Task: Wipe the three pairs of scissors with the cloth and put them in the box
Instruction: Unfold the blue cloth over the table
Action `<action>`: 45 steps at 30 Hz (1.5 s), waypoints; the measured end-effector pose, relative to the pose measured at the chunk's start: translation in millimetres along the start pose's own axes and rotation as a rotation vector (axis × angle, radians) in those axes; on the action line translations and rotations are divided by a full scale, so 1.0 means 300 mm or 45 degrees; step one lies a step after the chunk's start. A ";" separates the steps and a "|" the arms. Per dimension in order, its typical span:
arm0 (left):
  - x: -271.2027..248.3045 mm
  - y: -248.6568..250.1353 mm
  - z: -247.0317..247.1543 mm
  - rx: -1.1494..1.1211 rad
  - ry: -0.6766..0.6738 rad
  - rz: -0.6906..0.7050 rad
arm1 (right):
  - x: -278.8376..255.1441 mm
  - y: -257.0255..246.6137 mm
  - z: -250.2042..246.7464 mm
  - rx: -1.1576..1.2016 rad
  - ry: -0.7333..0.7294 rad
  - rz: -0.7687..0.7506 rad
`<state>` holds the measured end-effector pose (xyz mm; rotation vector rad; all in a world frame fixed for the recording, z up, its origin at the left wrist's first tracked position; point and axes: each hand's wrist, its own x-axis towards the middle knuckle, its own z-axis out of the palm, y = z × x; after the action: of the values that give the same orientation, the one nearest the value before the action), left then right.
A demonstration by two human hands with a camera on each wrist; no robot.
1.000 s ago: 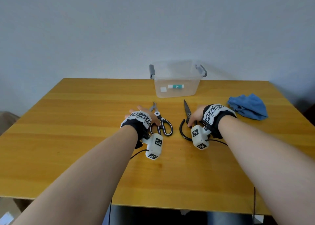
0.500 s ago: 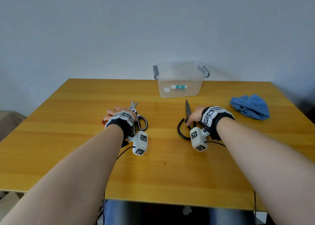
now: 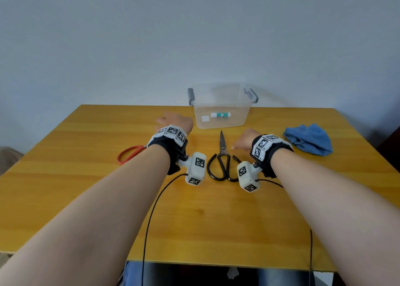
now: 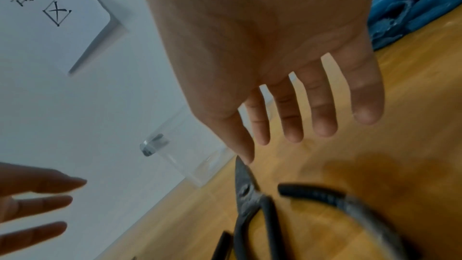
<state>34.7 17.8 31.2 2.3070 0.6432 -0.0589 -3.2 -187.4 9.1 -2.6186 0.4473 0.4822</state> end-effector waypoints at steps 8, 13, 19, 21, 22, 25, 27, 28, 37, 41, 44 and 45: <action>-0.099 0.203 0.109 -0.426 -0.469 0.132 | 0.079 0.219 -0.167 -0.294 0.216 0.249; -0.109 0.256 0.134 -0.474 -0.528 0.111 | 0.116 0.312 -0.210 -0.258 0.072 0.291; -0.052 0.300 0.140 -0.503 -0.533 0.070 | 0.185 0.283 -0.163 -0.180 0.203 0.230; -0.035 0.309 0.132 -0.489 -0.535 0.068 | 0.193 0.252 -0.179 0.050 0.247 0.103; -0.031 0.312 0.125 -0.476 -0.535 0.074 | 0.208 0.240 -0.187 0.218 0.248 0.033; -0.030 0.310 0.109 -0.439 -0.635 0.103 | 0.206 0.170 -0.214 0.502 0.418 -0.069; -0.036 0.303 0.094 -0.432 -0.761 0.140 | 0.198 0.121 -0.224 0.632 0.498 -0.129; -0.041 0.300 0.086 -0.429 -0.814 0.167 | 0.193 0.099 -0.228 0.704 0.514 -0.175; -0.093 0.250 -0.022 -0.366 -0.955 0.481 | 0.011 -0.081 -0.282 1.365 0.549 -0.476; -0.115 0.226 -0.079 -0.369 -0.789 0.600 | -0.088 -0.142 -0.321 1.608 0.506 -0.558; -0.127 0.235 -0.136 -0.540 -0.550 0.621 | -0.135 -0.175 -0.354 1.712 0.490 -0.643; -0.126 0.239 -0.158 -0.600 -0.493 0.628 | -0.147 -0.185 -0.363 1.704 0.511 -0.664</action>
<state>28.3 -10.6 120.4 1.8599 -0.1118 -0.1052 7.1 -181.3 138.5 -1.3821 0.0884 -0.4264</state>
